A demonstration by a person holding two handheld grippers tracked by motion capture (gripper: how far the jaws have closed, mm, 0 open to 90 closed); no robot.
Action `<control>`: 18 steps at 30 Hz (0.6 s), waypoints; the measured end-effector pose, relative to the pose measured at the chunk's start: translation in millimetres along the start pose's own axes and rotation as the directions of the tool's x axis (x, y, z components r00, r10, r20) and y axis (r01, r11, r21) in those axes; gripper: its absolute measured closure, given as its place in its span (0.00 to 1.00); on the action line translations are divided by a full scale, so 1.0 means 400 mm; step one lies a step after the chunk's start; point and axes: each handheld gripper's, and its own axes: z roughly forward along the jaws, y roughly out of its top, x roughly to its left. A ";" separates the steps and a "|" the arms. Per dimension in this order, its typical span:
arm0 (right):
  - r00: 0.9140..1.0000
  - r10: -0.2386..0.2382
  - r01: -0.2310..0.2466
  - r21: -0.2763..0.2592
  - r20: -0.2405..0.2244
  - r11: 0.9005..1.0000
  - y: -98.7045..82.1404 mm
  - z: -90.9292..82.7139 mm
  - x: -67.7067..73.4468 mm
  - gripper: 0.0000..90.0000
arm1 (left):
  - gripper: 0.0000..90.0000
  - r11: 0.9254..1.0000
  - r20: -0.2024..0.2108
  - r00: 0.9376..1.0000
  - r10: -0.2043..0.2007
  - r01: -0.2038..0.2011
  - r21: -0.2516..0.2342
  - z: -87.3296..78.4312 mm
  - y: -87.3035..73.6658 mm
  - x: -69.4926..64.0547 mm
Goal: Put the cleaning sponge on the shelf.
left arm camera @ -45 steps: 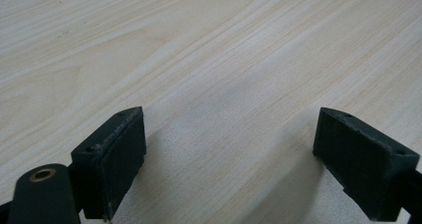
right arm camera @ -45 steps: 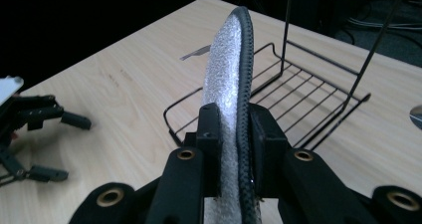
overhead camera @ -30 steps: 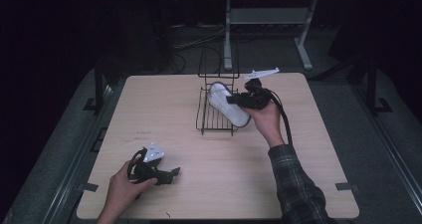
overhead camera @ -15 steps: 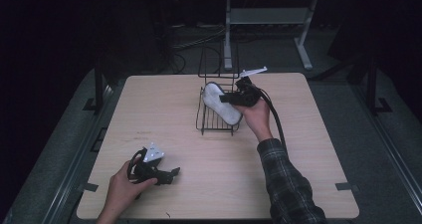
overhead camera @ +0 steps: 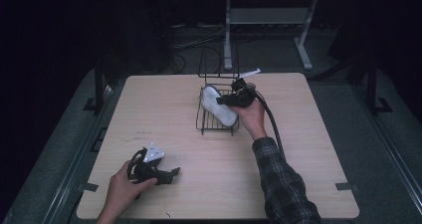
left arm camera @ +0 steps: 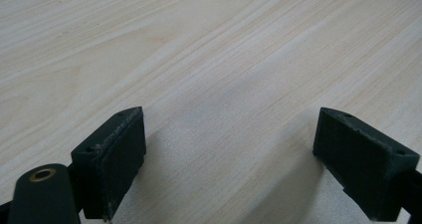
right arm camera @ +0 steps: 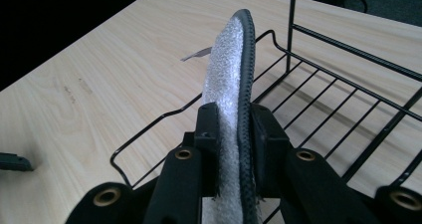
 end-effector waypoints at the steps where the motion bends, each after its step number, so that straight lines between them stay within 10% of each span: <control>1: 1.000 0.002 -0.002 0.001 0.002 1.000 0.000 0.001 -0.003 0.84 | 0.14 1.000 0.000 1.000 0.000 0.000 0.000 0.000 0.000 0.000; 18: 0.997 0.019 -0.020 0.003 0.074 1.000 -0.015 0.017 -0.047 0.74 | 0.14 1.000 0.000 1.000 0.002 -0.002 0.001 0.000 0.000 0.000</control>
